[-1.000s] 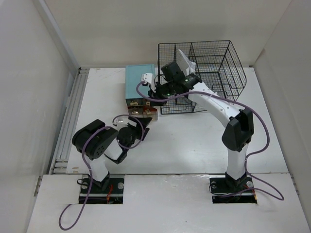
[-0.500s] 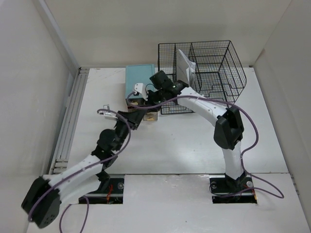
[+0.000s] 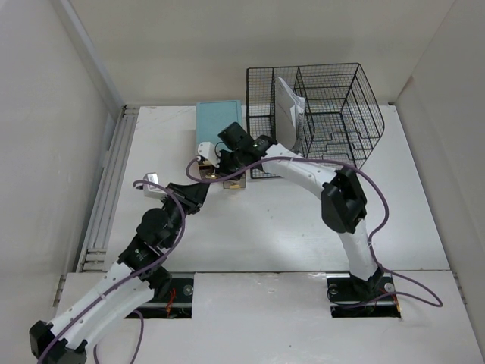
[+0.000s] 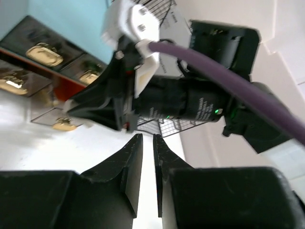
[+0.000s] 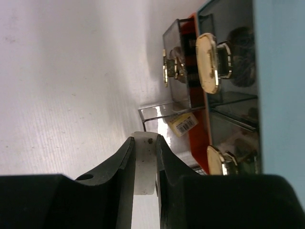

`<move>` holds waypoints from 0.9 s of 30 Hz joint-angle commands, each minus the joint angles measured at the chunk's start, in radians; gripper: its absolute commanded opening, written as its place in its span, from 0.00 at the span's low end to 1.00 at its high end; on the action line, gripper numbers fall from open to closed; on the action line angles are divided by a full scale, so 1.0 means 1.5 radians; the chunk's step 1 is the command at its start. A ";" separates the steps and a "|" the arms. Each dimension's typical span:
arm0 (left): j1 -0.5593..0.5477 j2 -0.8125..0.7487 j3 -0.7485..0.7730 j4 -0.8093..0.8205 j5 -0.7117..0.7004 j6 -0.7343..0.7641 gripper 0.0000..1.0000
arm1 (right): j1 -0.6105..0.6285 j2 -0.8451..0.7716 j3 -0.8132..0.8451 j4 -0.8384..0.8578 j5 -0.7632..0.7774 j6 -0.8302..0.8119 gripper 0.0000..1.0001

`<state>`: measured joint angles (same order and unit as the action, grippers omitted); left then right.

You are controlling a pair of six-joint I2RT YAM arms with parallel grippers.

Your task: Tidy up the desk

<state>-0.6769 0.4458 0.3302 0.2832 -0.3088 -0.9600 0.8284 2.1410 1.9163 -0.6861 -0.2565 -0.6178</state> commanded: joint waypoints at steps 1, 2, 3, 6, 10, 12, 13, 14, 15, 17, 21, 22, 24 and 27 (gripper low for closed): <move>0.001 -0.037 0.034 -0.043 -0.011 0.024 0.13 | 0.001 -0.006 0.036 0.036 0.022 -0.020 0.00; 0.001 -0.045 0.034 -0.051 -0.011 0.024 0.13 | 0.001 -0.006 0.044 0.036 0.028 -0.020 0.00; 0.001 -0.052 0.034 -0.051 -0.011 0.024 0.13 | 0.001 0.001 0.051 0.036 0.028 -0.020 0.00; 0.001 -0.083 0.034 -0.075 -0.011 0.024 0.14 | 0.001 0.014 0.058 0.030 0.036 -0.026 0.00; 0.001 -0.123 0.041 -0.108 -0.011 0.024 0.14 | 0.001 0.022 0.071 0.030 0.061 -0.032 0.00; 0.001 -0.143 0.047 -0.129 -0.011 0.024 0.16 | 0.001 0.036 0.080 0.030 0.084 -0.032 0.00; 0.001 -0.143 0.047 -0.137 -0.011 0.024 0.16 | 0.001 0.036 0.081 0.030 0.091 -0.032 0.00; 0.001 -0.153 0.053 -0.150 -0.011 0.024 0.16 | 0.001 0.043 0.089 0.030 0.098 -0.032 0.00; 0.001 -0.163 0.053 -0.156 -0.011 0.024 0.16 | 0.001 0.043 0.089 0.030 0.111 -0.032 0.00; 0.001 -0.173 0.053 -0.169 -0.011 0.024 0.17 | 0.001 0.049 0.089 0.036 0.118 -0.038 0.00; 0.001 -0.191 0.053 -0.183 -0.011 0.024 0.17 | 0.001 0.049 0.089 0.036 0.125 -0.038 0.00; 0.001 -0.197 0.053 -0.183 -0.011 0.024 0.17 | 0.001 0.049 0.089 0.036 0.125 -0.044 0.00; 0.001 -0.197 0.053 -0.189 -0.011 0.024 0.17 | 0.001 0.049 0.089 0.036 0.133 -0.044 0.16; 0.001 -0.197 0.059 -0.189 -0.017 0.024 0.17 | 0.001 0.049 0.074 0.036 0.133 -0.044 0.37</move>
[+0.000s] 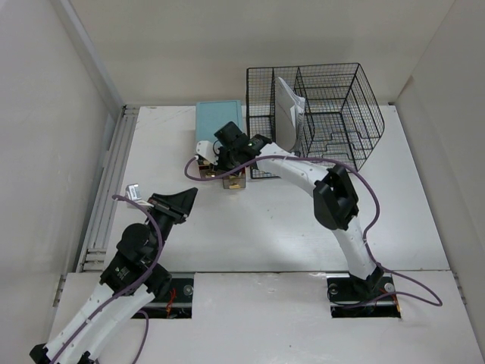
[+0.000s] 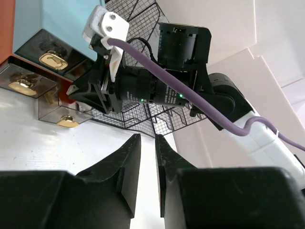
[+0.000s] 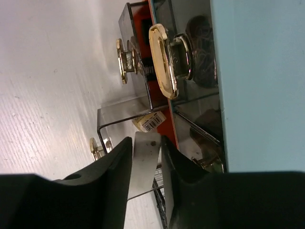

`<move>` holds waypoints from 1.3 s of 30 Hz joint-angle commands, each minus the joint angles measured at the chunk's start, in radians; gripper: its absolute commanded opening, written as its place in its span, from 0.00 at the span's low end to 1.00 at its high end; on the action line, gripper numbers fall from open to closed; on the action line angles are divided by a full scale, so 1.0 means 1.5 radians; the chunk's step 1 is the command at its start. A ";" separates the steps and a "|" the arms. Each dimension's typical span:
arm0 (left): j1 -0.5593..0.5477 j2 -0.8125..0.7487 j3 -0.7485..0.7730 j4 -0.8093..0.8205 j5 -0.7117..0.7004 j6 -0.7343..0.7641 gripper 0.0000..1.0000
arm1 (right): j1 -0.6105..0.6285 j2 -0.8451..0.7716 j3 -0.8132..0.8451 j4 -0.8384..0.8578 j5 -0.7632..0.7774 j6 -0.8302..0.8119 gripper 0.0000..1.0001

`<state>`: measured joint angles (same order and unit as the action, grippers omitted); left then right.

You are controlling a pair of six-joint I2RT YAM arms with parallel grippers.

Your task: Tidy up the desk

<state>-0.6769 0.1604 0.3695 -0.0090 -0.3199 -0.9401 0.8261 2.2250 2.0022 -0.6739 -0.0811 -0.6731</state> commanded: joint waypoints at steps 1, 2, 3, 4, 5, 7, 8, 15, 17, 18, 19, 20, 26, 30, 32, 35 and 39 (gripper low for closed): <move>0.001 -0.007 0.033 0.006 -0.010 0.011 0.17 | 0.003 -0.015 0.017 0.028 0.016 -0.007 0.37; 0.001 -0.007 0.033 0.006 -0.010 0.011 0.18 | 0.003 -0.024 0.017 0.028 0.010 -0.007 0.38; 0.001 -0.007 0.033 0.006 -0.010 0.011 0.18 | 0.003 -0.024 0.017 0.028 0.010 -0.007 0.38; 0.001 -0.007 0.033 0.006 -0.010 0.011 0.19 | 0.003 -0.031 0.017 0.028 -0.001 0.001 0.38; 0.001 -0.007 0.033 0.006 -0.010 0.011 0.19 | 0.003 -0.031 0.024 0.022 -0.010 0.008 0.38; 0.001 -0.007 0.033 0.006 -0.010 0.011 0.19 | 0.003 -0.031 0.041 -0.003 -0.040 0.015 0.38; 0.001 -0.007 0.040 0.000 -0.010 0.011 0.19 | 0.003 -0.038 0.048 -0.003 -0.050 0.023 0.33; 0.001 -0.020 0.061 -0.029 -0.030 0.023 0.19 | 0.003 -0.082 0.046 -0.051 -0.190 0.033 0.00; 0.001 -0.026 0.068 -0.036 -0.030 0.023 0.19 | 0.003 -0.088 0.037 -0.088 -0.306 0.010 0.00; 0.001 -0.026 0.068 -0.036 -0.030 0.023 0.19 | 0.003 -0.088 0.045 -0.116 -0.307 -0.010 0.00; 0.001 -0.026 0.068 -0.036 -0.036 0.023 0.19 | 0.003 -0.075 0.051 -0.148 -0.354 -0.029 0.00; 0.001 -0.026 0.074 -0.036 -0.036 0.029 0.19 | 0.003 -0.066 0.051 -0.198 -0.366 -0.042 0.00; 0.001 -0.048 0.080 -0.043 -0.036 0.030 0.20 | 0.003 0.003 0.052 -0.247 -0.305 -0.081 0.00; 0.001 -0.054 0.080 -0.043 -0.036 0.030 0.22 | 0.003 0.018 0.040 -0.203 -0.165 -0.039 0.00; 0.001 -0.054 0.080 -0.050 -0.036 0.030 0.23 | 0.003 0.018 0.024 -0.147 -0.120 -0.012 0.00; 0.001 -0.060 0.086 -0.050 -0.036 0.030 0.25 | 0.003 0.018 0.018 -0.097 -0.055 0.009 0.00; 0.001 -0.066 0.079 -0.050 -0.029 0.030 0.28 | 0.003 0.031 0.004 -0.021 0.066 0.037 0.00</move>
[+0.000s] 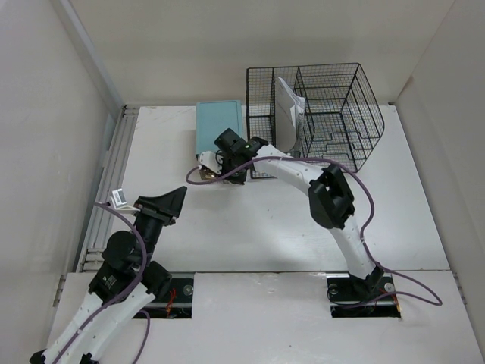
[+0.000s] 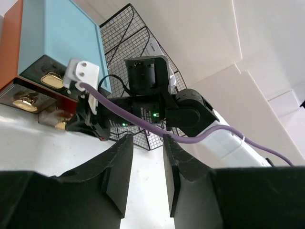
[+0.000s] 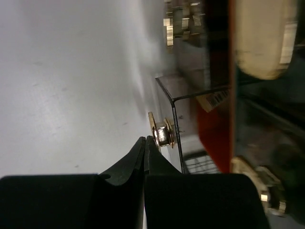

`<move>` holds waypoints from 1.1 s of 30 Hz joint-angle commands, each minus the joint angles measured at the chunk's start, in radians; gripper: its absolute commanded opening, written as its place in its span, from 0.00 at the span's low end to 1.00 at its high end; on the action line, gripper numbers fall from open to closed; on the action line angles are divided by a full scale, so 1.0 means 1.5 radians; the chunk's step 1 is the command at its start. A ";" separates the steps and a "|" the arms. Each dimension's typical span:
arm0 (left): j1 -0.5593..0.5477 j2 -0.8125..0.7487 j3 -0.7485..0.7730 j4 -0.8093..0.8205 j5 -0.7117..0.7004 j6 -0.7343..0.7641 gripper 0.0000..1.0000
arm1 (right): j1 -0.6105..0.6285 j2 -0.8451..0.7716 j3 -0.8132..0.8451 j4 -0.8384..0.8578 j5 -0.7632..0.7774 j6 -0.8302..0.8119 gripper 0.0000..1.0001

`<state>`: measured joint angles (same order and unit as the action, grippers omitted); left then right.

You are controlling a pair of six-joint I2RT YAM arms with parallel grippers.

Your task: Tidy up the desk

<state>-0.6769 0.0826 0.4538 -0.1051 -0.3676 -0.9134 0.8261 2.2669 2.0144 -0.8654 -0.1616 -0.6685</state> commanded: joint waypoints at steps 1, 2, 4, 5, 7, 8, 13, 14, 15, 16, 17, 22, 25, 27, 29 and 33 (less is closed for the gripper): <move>0.001 -0.014 0.023 0.014 0.003 0.012 0.29 | 0.003 0.003 -0.012 0.126 0.160 0.034 0.00; 0.001 -0.014 0.017 0.014 0.003 0.012 0.30 | 0.003 0.003 -0.012 0.154 0.175 0.034 0.00; 0.001 -0.020 0.017 0.014 0.003 0.012 0.34 | 0.003 0.010 -0.019 0.163 0.198 0.041 0.00; 0.001 -0.020 0.017 0.014 0.003 0.012 0.37 | 0.003 0.017 -0.010 0.163 0.212 0.041 0.00; 0.001 -0.026 0.017 0.014 0.003 0.012 0.44 | 0.003 0.027 -0.003 0.171 0.227 0.041 0.00; 0.001 -0.026 0.017 0.014 0.003 0.012 0.47 | 0.003 0.034 -0.003 0.177 0.236 0.047 0.00; 0.001 -0.032 0.017 0.008 0.003 0.012 0.61 | 0.003 0.014 -0.010 0.154 0.193 0.033 0.00; 0.001 -0.033 0.017 0.008 0.003 0.019 0.63 | 0.003 -0.002 -0.030 0.134 0.140 -0.001 0.00; 0.001 -0.033 0.023 0.008 0.003 0.019 0.69 | 0.003 -0.041 -0.041 0.117 0.088 -0.016 0.00; 0.001 -0.033 0.023 0.008 0.003 0.027 0.72 | 0.003 -0.063 -0.049 0.095 -0.023 -0.037 0.01; 0.001 -0.033 0.023 0.008 0.010 0.037 0.75 | 0.003 -0.083 -0.055 0.048 -0.074 -0.071 0.14; 0.001 0.017 0.044 0.026 0.010 0.077 0.90 | 0.010 -0.226 -0.089 0.001 -0.192 -0.086 0.78; 0.001 0.055 0.061 0.043 0.010 0.102 0.92 | 0.010 -0.248 -0.095 0.016 -0.192 -0.070 0.81; 0.001 0.069 0.078 0.054 0.016 0.108 0.92 | 0.010 -0.224 -0.089 0.023 -0.192 -0.054 0.70; 0.001 0.075 0.084 0.060 0.016 0.108 0.92 | 0.010 -0.162 -0.059 0.023 -0.209 -0.032 0.08; 0.001 0.062 0.090 0.047 0.016 0.108 0.90 | 0.017 -0.055 0.017 0.005 -0.223 -0.016 0.00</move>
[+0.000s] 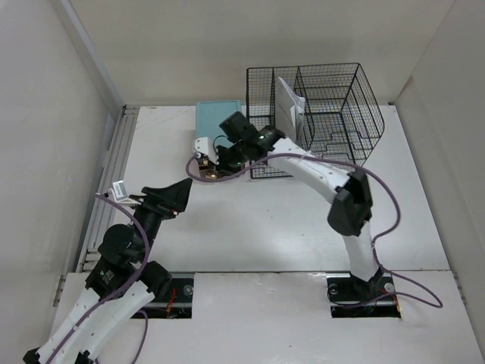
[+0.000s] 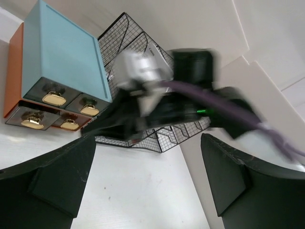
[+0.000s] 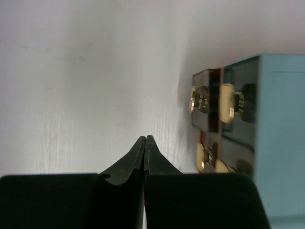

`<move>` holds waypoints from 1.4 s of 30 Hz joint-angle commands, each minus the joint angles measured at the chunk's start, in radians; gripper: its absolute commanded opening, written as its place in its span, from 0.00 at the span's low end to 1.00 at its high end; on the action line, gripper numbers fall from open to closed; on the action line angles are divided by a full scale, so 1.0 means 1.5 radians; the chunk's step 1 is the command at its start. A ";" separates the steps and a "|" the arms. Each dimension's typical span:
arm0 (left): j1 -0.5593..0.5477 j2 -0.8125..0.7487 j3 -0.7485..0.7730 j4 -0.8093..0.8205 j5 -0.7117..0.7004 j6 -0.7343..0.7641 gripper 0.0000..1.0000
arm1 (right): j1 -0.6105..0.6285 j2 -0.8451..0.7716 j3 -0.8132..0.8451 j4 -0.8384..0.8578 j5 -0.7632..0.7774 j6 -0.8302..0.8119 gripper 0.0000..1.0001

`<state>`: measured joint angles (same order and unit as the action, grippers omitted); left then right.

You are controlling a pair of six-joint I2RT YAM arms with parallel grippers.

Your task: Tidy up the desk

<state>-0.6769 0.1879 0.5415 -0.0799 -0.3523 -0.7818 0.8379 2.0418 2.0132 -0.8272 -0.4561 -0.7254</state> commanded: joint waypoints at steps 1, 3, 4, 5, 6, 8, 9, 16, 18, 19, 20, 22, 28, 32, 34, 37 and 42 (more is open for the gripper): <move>0.001 -0.021 0.032 0.022 0.006 0.020 0.90 | 0.009 0.109 0.027 0.001 -0.018 0.031 0.00; 0.001 -0.042 0.032 0.011 -0.003 0.014 0.90 | 0.023 0.127 0.027 0.039 0.002 0.032 0.00; 0.001 -0.051 0.032 0.004 -0.009 0.014 0.90 | 0.031 0.127 0.016 0.083 0.020 0.039 0.00; 0.001 -0.057 0.032 0.004 -0.010 0.014 0.90 | 0.031 0.127 0.010 0.100 0.026 0.039 0.00; 0.001 -0.063 0.032 -0.005 -0.016 0.014 0.90 | 0.040 0.134 0.010 0.116 0.035 0.049 0.00; 0.001 -0.072 0.032 -0.011 -0.016 0.020 0.89 | 0.046 0.143 0.010 0.152 0.074 0.055 0.00; 0.001 -0.072 0.032 -0.017 -0.016 0.020 0.89 | 0.046 0.143 0.010 0.165 0.089 0.073 0.00; 0.001 -0.078 0.032 -0.023 -0.022 0.027 0.89 | 0.065 0.173 -0.003 0.264 0.200 0.102 0.00; 0.001 -0.084 0.032 -0.023 -0.022 0.034 0.89 | 0.073 0.189 -0.012 0.292 0.234 0.102 0.00; 0.001 -0.084 0.032 -0.023 -0.022 0.034 0.89 | 0.081 0.189 -0.026 0.305 0.250 0.102 0.00; 0.001 -0.084 0.032 -0.023 -0.022 0.034 0.89 | 0.082 0.195 -0.034 0.319 0.269 0.102 0.00; 0.001 -0.090 0.026 -0.023 -0.022 0.034 0.88 | 0.102 0.202 -0.047 0.357 0.333 0.102 0.00; 0.001 -0.097 0.026 -0.030 -0.022 0.034 0.88 | 0.108 0.228 -0.036 0.376 0.437 0.095 0.00; 0.001 -0.097 0.026 -0.030 -0.016 0.034 0.88 | 0.108 0.234 -0.036 0.407 0.514 0.095 0.00; 0.001 -0.103 0.026 -0.030 -0.016 0.034 0.88 | 0.108 0.240 -0.036 0.415 0.539 0.089 0.00; 0.001 -0.103 0.026 -0.030 -0.016 0.034 0.88 | 0.108 0.240 -0.036 0.426 0.574 0.089 0.00; 0.001 -0.103 0.026 -0.030 -0.016 0.034 0.88 | 0.108 0.247 -0.030 0.432 0.595 0.089 0.00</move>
<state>-0.6769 0.0471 0.5529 -0.1497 -0.3752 -0.7506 1.0012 2.4126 1.9396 -0.2523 0.3656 -0.5941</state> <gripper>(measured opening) 0.879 0.009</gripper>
